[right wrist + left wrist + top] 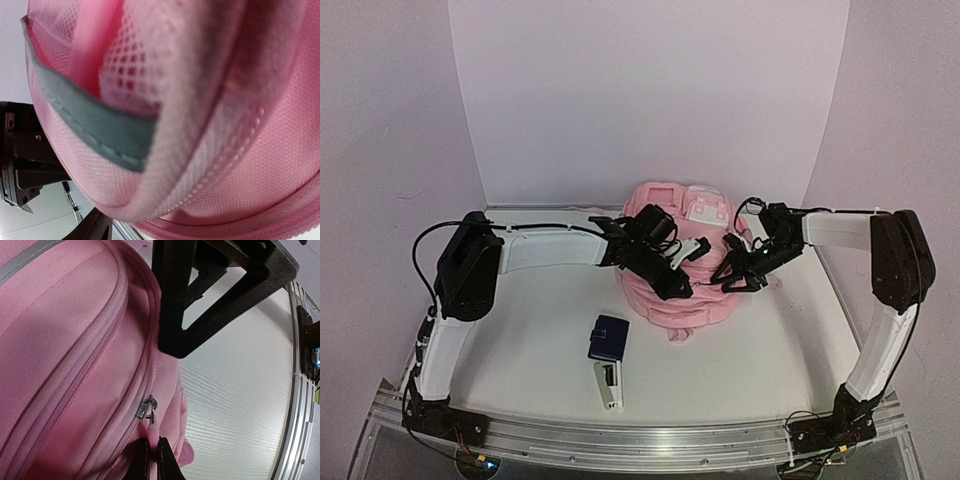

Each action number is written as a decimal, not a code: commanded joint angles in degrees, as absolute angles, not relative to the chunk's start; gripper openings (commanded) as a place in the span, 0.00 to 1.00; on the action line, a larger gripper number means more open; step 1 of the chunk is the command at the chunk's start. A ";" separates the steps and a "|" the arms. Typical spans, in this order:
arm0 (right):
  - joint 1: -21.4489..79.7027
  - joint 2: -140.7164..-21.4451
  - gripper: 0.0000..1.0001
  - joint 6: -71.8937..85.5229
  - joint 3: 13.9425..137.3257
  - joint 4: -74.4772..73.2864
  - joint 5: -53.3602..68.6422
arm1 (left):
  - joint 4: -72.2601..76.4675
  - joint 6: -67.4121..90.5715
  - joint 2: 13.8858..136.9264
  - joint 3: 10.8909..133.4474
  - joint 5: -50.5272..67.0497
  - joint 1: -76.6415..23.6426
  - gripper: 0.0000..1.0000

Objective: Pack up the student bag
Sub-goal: Zip the student bag at the center of the board.

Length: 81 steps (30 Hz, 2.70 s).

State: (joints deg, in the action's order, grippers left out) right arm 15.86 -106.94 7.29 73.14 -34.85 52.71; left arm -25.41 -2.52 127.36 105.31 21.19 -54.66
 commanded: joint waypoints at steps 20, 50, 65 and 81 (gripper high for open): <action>15.93 -96.74 0.58 3.91 68.33 -31.26 48.76 | -20.79 3.60 133.99 115.54 25.03 -58.79 0.34; 26.16 -93.46 0.46 -2.23 61.72 -21.54 29.22 | -3.79 15.10 104.48 80.70 8.68 -50.59 0.64; 26.92 -93.19 0.10 -2.48 60.65 -20.02 28.57 | -1.92 5.10 104.56 78.73 9.81 -50.52 0.64; 26.91 -90.66 0.00 -1.58 61.62 -21.84 28.59 | 5.36 -29.27 110.20 78.12 5.05 -57.51 0.53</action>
State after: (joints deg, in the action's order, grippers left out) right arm 26.72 -91.20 -2.28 60.34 -21.28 27.92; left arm 1.40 -22.19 109.00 74.95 7.41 -57.96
